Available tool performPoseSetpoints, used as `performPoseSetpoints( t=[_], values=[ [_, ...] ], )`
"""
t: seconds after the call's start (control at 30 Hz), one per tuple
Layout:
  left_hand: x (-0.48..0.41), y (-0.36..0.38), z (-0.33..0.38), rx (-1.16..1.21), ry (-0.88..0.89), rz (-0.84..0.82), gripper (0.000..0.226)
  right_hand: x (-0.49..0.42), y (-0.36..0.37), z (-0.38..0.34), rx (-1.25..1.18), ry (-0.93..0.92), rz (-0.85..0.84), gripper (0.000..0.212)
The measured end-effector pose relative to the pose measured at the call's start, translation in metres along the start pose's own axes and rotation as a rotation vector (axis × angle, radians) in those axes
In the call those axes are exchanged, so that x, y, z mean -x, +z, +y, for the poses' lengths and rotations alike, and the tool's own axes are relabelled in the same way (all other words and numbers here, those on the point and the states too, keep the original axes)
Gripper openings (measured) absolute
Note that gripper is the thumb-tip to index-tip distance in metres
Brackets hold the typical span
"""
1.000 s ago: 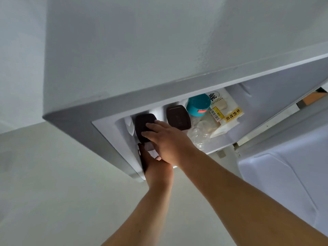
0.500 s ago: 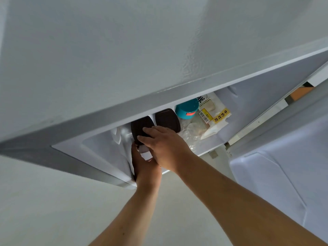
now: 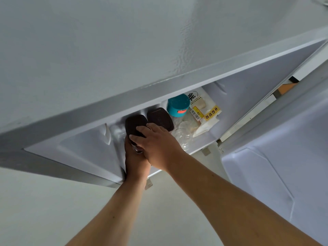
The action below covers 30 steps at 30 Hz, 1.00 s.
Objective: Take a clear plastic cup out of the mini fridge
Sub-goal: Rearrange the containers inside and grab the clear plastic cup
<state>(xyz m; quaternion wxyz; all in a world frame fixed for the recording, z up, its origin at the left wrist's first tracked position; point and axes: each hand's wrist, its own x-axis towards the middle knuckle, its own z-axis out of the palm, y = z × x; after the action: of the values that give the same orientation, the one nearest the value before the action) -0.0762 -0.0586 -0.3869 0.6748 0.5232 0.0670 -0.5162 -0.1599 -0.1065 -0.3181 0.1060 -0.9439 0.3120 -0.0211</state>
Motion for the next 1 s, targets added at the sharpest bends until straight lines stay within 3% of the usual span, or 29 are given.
performPoseSetpoints(
  t=[0.03, 0.1, 0.17, 0.23, 0.27, 0.37, 0.47, 0.57, 0.63, 0.8, 1.0],
  values=[
    [0.002, 0.001, 0.002, 0.143, -0.109, -0.031, 0.049, 0.0, 0.0, -0.001, 0.0, 0.011, -0.004, 0.054],
    [0.008, 0.0, 0.007, 0.193, -0.124, -0.033, 0.053, 0.001, -0.001, -0.003, -0.006, 0.021, -0.013, 0.054],
    [0.013, -0.003, 0.007, 0.025, -0.069, -0.096, 0.036, 0.005, -0.003, -0.002, -0.036, 0.017, -0.002, 0.053],
    [0.022, -0.01, -0.003, -0.283, -0.014, 0.048, 0.013, 0.017, -0.003, 0.0, -0.091, 0.015, 0.122, 0.048],
    [0.028, -0.013, -0.009, -0.397, -0.024, 0.111, 0.012, 0.025, -0.001, 0.003, -0.126, 0.044, 0.235, 0.042],
    [0.044, -0.012, -0.022, -0.781, 0.013, 0.021, 0.018, 0.056, 0.007, 0.016, -0.294, 0.33, 0.52, 0.017],
    [0.047, 0.0, -0.022, -0.762, -0.031, -0.054, 0.018, 0.081, 0.017, 0.032, -0.512, 0.75, 0.624, 0.014],
    [0.04, 0.016, -0.019, -0.714, -0.072, -0.142, 0.019, 0.09, 0.023, 0.055, -0.825, 1.078, 0.59, 0.031],
    [0.037, 0.027, -0.019, -0.693, -0.113, -0.191, 0.026, 0.087, 0.025, 0.071, -1.02, 1.197, 0.492, 0.045],
    [0.031, 0.05, -0.023, -0.661, -0.204, -0.281, 0.058, 0.079, 0.029, 0.094, -1.318, 1.204, 0.297, 0.051],
    [0.021, 0.064, -0.031, -0.602, -0.221, -0.242, 0.076, 0.066, 0.034, 0.106, -1.257, 1.167, 0.293, 0.063]
  ],
)
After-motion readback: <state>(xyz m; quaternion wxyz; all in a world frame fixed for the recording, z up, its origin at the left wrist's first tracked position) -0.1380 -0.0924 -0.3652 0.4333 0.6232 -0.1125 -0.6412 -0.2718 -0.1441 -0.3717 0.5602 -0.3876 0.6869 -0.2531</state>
